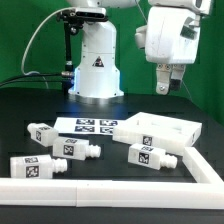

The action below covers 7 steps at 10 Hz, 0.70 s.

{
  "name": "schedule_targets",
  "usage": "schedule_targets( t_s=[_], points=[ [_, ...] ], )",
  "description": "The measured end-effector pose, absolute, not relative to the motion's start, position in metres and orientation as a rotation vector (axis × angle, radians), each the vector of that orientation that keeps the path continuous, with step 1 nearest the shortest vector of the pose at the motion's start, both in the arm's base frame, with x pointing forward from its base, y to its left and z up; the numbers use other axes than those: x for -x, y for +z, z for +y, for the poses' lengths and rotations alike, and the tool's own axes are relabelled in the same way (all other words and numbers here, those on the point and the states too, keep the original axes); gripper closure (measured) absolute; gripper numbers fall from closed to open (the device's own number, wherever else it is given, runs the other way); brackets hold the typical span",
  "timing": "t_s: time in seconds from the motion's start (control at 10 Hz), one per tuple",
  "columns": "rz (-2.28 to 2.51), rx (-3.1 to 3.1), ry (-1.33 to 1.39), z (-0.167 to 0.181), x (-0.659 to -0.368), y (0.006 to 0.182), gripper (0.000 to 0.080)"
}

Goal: Assemble one leg

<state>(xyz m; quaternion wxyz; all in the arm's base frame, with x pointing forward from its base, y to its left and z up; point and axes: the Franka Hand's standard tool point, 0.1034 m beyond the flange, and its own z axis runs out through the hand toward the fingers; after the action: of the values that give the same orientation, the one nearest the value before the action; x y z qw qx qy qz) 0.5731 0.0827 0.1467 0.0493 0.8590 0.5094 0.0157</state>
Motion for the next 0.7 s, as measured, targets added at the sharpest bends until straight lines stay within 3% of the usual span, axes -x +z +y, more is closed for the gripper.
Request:
schedule_targets(
  t_s=[0.5, 0.7],
  points=[
    [1.554, -2.616, 0.070, 0.082, -0.574, 0.143, 0.0150],
    [1.549, -2.620, 0.158, 0.075, -0.566, 0.114, 0.0150]
  ],
)
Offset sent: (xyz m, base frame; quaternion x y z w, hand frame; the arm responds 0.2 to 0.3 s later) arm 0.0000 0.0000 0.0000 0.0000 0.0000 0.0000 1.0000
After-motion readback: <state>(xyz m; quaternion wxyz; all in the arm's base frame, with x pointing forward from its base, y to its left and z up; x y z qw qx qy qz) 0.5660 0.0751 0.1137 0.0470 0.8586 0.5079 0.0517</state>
